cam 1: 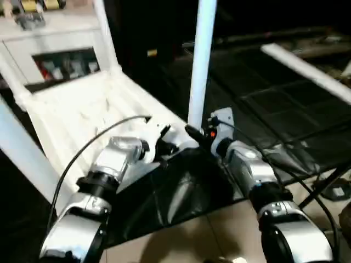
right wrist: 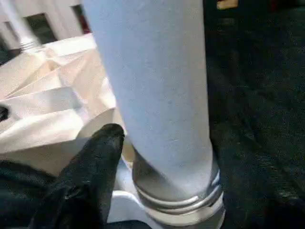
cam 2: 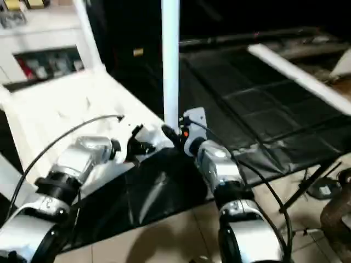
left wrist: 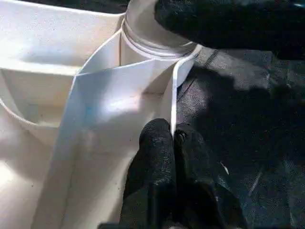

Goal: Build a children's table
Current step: Rotate leg to tighten

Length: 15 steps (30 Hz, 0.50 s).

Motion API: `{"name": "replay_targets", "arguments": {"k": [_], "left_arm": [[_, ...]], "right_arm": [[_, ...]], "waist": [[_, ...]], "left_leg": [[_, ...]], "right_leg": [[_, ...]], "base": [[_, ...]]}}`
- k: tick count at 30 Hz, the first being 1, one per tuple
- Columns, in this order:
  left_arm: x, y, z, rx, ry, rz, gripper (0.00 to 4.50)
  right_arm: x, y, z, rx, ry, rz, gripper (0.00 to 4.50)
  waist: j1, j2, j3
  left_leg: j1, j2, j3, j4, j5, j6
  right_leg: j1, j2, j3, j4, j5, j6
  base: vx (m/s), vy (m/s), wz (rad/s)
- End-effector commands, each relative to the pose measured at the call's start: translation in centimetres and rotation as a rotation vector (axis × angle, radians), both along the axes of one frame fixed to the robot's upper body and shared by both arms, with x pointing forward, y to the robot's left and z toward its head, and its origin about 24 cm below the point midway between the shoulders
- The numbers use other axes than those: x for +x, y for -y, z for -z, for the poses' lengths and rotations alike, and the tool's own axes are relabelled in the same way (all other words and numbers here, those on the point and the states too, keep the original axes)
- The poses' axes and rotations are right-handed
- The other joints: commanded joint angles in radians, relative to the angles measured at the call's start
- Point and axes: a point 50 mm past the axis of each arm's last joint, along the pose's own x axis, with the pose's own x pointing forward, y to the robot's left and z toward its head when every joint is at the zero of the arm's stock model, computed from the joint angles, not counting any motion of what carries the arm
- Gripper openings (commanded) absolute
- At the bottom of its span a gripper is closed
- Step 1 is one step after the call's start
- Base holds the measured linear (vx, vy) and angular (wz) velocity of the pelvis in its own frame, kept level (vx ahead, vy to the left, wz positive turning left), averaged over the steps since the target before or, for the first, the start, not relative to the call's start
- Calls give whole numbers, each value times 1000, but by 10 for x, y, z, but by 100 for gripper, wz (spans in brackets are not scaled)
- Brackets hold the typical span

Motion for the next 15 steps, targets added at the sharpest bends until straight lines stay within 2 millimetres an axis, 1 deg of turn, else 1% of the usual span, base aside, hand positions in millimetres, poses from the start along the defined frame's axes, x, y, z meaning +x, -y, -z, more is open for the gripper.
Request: {"name": "replay_targets", "arguments": {"k": [1,2,3,4,5,6,7,8,9,10,11,13,14,15], "left_arm": [[0,-1,-13,-33,53,63,0],[-1,-3,-13,-27,51,74,0],[-2,-6,-13,-16,54,97,0],[-3,-8,-13,-8,56,111,0],[-4,-10,-12,-1,52,127,0],[-6,-14,-11,19,51,162,0],[-8,-16,-10,33,49,184,0],[-10,-19,-9,53,40,217,0],[-11,-20,-8,60,36,229,0],[-13,-24,-8,81,32,272,0],[-15,-27,-8,103,32,325,0],[-17,-29,-8,122,49,385,0],[-19,-30,-8,125,44,412,0],[-22,-31,-8,132,49,468,0]], "right_arm": [[-14,-3,17,13,-64,-117,348],[-16,1,16,20,-52,-136,363],[-17,6,14,21,-36,-166,363],[-18,9,12,20,-26,-185,383],[-19,13,11,18,-15,-208,383],[-22,19,8,13,5,-256,399],[-23,23,6,9,17,-288,407],[-26,29,3,4,32,-340,407],[-26,31,1,2,37,-359,417],[-28,37,-2,-9,46,-407,436],[-28,42,-7,-29,59,-454,436],[-28,45,-10,-52,71,-485,448],[-28,47,-12,-63,74,-498,448],[-28,47,-14,-83,81,-535,448]], "waist": [[12,4,-86],[12,5,-88],[12,6,-86],[13,4,-84],[16,2,-85],[22,2,-85],[25,0,-85],[27,-1,-84],[30,0,-83],[30,-5,-83],[33,-4,-84],[40,-5,-84],[41,-7,-84],[46,-5,-85]], "left_leg": [[-30,-22,37,-50,-108,78],[-26,-19,37,-51,-124,79],[-21,-16,40,-50,-148,85],[-22,-17,42,-51,-159,89],[-22,-17,44,-51,-168,89],[-21,-18,45,-51,-163,90],[-21,-15,46,-50,-160,91],[-21,-15,46,-52,-165,91],[-21,-13,47,-51,-163,89],[-21,-14,48,-51,-166,91],[-21,-12,48,-51,-162,91],[-21,-12,49,-49,-151,89],[-20,-11,50,-49,-148,88],[-18,-10,50,-49,-143,85]], "right_leg": [[85,-37,53,-85,-258,-160],[84,-36,53,-86,-245,-171],[80,-34,56,-85,-221,-194],[82,-32,55,-88,-227,-196],[84,-34,56,-88,-243,-192],[85,-34,55,-92,-265,-183],[84,-36,57,-91,-266,-179],[85,-34,55,-93,-277,-176],[85,-35,56,-92,-283,-170],[84,-34,55,-94,-291,-167],[85,-35,55,-93,-297,-164],[84,-35,56,-92,-303,-156],[83,-34,57,-91,-299,-157],[82,-35,57,-89,-293,-163]], "base": [[0,0,0],[0,0,0],[0,0,0],[0,0,0],[0,0,0],[0,0,0],[0,0,0],[0,0,0],[0,0,0],[0,0,0],[0,0,0],[0,0,0],[0,0,0],[0,0,0]]}}
